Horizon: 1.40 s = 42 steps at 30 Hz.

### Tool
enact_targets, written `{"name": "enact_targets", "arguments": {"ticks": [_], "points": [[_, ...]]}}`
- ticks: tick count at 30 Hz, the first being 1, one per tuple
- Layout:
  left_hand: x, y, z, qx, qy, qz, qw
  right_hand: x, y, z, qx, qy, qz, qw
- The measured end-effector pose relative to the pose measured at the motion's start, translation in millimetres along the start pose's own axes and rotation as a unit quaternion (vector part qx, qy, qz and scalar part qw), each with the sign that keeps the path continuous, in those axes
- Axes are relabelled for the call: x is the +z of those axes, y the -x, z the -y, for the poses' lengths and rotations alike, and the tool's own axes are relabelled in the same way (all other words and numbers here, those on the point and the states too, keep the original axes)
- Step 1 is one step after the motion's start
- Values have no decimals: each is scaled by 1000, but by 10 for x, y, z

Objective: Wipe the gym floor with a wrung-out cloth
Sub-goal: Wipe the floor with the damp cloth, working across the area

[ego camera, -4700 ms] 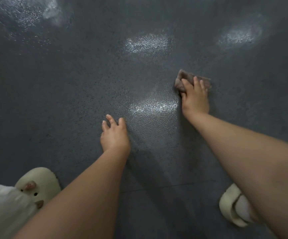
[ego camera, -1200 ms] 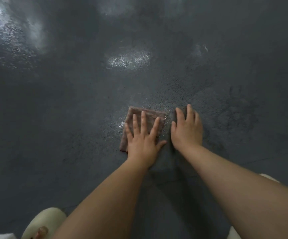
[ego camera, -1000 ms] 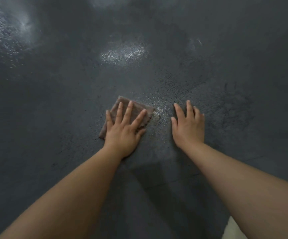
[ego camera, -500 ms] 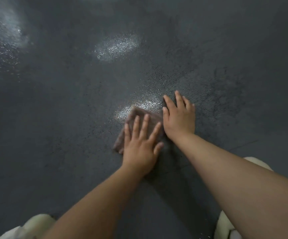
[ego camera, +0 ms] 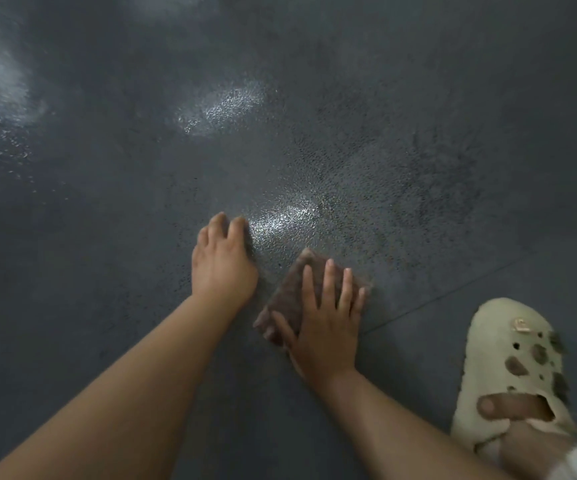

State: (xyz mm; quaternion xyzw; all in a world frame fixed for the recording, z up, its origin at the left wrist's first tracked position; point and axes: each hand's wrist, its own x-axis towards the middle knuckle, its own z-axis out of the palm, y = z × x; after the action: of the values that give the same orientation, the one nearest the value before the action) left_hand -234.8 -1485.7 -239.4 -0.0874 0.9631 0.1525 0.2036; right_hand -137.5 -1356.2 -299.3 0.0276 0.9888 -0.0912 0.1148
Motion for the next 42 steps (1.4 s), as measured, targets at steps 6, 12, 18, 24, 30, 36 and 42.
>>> {"name": "enact_targets", "arguments": {"ticks": [6,12,18,24,30,36,42], "points": [[-60,-159,-111,-1,32,7,999,-87,-611,28,-45,29,13,998],[6,-240,-235,19,21,35,999,-520,-1730,-216,-83,77,55,992],[75,-275,-444,42,-56,102,992,-709,-1981,-597,78,50,20,995],[93,-389,-677,58,-110,80,989,-512,-1652,-354,24,44,34,998],[126,-497,-827,45,-141,100,984,-641,-2198,-253,-4,54,45,998],[134,-548,-849,32,-157,129,979,-735,-2689,-143,-12,53,56,997],[129,-592,-981,4,-149,157,976,-817,-3125,-80,-22,47,48,997]]}}
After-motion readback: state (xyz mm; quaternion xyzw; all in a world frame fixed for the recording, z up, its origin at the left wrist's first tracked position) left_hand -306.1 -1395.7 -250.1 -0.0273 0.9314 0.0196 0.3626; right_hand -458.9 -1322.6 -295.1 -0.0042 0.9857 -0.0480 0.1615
